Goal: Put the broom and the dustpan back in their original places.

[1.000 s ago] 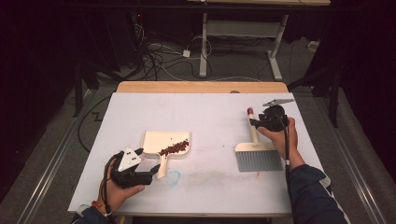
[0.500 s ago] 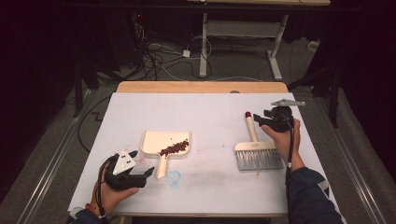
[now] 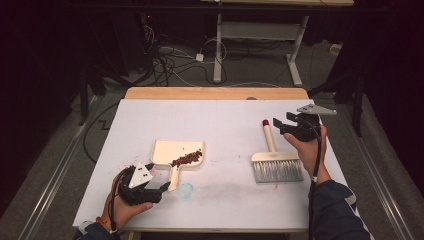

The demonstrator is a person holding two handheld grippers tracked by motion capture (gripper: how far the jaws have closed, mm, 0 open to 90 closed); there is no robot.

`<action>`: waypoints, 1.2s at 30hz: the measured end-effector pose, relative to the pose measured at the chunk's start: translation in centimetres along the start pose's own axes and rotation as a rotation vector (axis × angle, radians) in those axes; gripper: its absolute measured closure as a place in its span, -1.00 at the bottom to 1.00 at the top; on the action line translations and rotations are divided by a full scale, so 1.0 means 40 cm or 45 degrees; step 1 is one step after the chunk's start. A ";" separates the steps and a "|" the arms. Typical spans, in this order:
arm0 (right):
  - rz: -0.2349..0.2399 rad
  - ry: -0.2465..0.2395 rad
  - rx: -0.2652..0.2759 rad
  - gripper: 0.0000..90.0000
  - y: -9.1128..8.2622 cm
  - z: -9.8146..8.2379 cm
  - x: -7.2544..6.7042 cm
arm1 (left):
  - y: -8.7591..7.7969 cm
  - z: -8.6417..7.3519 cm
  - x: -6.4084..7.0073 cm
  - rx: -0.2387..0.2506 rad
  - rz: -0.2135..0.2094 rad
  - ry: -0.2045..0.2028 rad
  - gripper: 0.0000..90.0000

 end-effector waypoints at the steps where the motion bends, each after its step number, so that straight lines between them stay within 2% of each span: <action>1: 0.004 0.006 0.002 -0.17 -0.001 0.001 -0.003 | 0.000 0.000 0.000 0.000 -0.002 -0.001 -0.57; 4: -0.007 -0.002 0.010 -0.23 -0.003 0.004 -0.008 | 0.000 -0.001 0.000 -0.004 -0.001 -0.001 -0.57; 7: -0.043 -0.017 0.020 -0.30 -0.006 0.009 -0.013 | 0.000 -0.001 -0.001 -0.007 -0.001 0.000 -0.57; 10: -0.054 -0.019 0.040 -0.46 -0.008 0.015 -0.021 | 0.001 -0.002 -0.002 -0.011 -0.001 -0.002 -0.57; 11: -0.089 -0.013 0.044 -0.61 -0.007 0.016 -0.023 | 0.001 -0.002 -0.002 -0.013 0.001 -0.002 -0.57; 12: -0.128 -0.017 0.047 -0.68 -0.006 0.017 -0.024 | 0.001 -0.003 -0.002 -0.015 0.001 -0.005 -0.57; 13: -0.155 -0.019 0.047 -0.61 -0.006 0.017 -0.026 | 0.002 -0.004 -0.003 -0.019 0.000 -0.006 -0.57; 15: -0.126 -0.030 0.042 -0.66 -0.007 0.017 -0.034 | 0.003 -0.006 -0.003 -0.023 -0.003 -0.011 -0.57; 18: -0.086 -0.021 0.050 -0.64 -0.009 0.019 -0.044 | 0.003 -0.006 -0.003 -0.023 -0.002 -0.009 -0.58; 27: -0.061 -0.033 0.087 -0.64 -0.026 0.029 -0.064 | 0.002 -0.005 -0.003 -0.011 -0.007 -0.016 -0.58; 28: -0.050 -0.030 0.086 -0.64 -0.030 0.030 -0.066 | 0.003 -0.005 -0.003 -0.009 -0.011 -0.022 -0.58; 30: 0.021 -0.032 0.108 -0.64 -0.045 0.035 -0.077 | 0.005 -0.006 -0.004 -0.013 -0.011 -0.025 -0.58; 36: 0.013 -0.064 0.149 -0.64 -0.071 0.047 -0.098 | 0.007 -0.008 -0.004 -0.027 -0.015 -0.021 -0.58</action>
Point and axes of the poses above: each handheld gripper's, and its own axes: y roughly forward along the jaws, z roughly out of its top, x roughly to its right, the point moved 5 cm from there along y, roughly forward along the jaws, and after that the axes turned 15 degrees about -z, right-handed, at the moved point
